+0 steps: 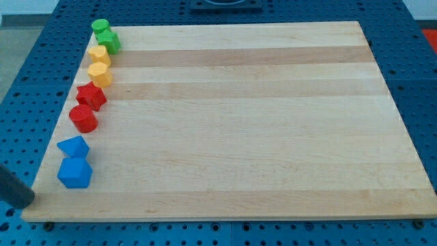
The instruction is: Separate blue cube from line of blocks
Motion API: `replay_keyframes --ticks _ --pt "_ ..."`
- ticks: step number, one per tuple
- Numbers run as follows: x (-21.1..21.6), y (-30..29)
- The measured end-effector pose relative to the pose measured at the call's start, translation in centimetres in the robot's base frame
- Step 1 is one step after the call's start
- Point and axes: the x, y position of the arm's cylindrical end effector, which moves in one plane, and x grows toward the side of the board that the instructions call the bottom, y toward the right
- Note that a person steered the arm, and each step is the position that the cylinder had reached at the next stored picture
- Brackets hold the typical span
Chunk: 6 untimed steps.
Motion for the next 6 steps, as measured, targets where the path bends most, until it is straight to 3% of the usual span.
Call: replay_keyframes --ticks 2,3,5,6 --pt "-2.3 3.0" --pt "-2.4 7.3" --pt "-6.8 14.2" --pt "-7.6 20.4"
